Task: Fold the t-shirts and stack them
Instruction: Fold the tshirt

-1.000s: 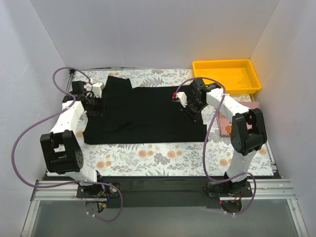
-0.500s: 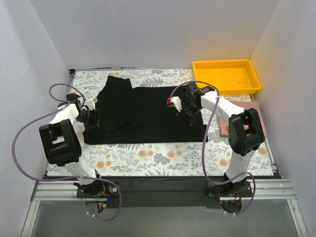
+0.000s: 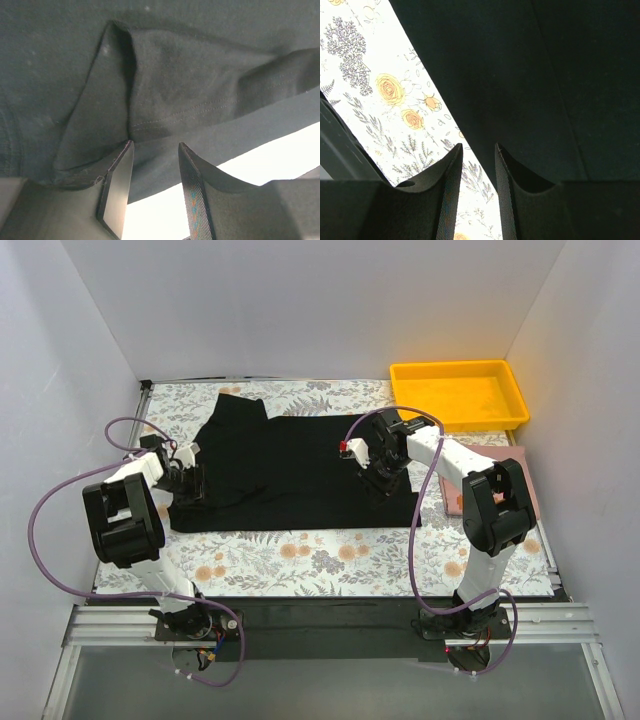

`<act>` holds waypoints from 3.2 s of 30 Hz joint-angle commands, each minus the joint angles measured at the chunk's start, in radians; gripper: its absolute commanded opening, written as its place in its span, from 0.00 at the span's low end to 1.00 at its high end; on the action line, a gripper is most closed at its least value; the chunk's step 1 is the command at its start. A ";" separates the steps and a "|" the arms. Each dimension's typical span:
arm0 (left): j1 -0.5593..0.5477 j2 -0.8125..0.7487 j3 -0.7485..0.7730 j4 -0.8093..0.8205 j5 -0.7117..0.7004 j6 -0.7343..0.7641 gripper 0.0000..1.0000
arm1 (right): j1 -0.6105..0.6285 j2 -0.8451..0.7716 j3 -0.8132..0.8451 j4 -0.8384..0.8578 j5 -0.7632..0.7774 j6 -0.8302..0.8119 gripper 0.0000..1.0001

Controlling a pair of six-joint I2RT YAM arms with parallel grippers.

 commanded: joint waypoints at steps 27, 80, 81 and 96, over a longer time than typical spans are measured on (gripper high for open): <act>-0.002 -0.065 0.001 0.091 -0.151 -0.041 0.33 | 0.003 -0.004 -0.020 0.007 0.010 -0.005 0.39; -0.066 -0.031 0.245 0.162 0.038 -0.093 0.33 | -0.005 -0.019 -0.063 0.038 0.108 -0.040 0.39; -0.066 -0.034 0.245 0.114 0.019 -0.057 0.33 | -0.005 -0.012 -0.063 0.044 0.117 -0.042 0.38; -0.062 -0.028 -0.011 -0.023 -0.229 0.207 0.30 | 0.008 0.018 -0.236 0.127 0.217 -0.047 0.37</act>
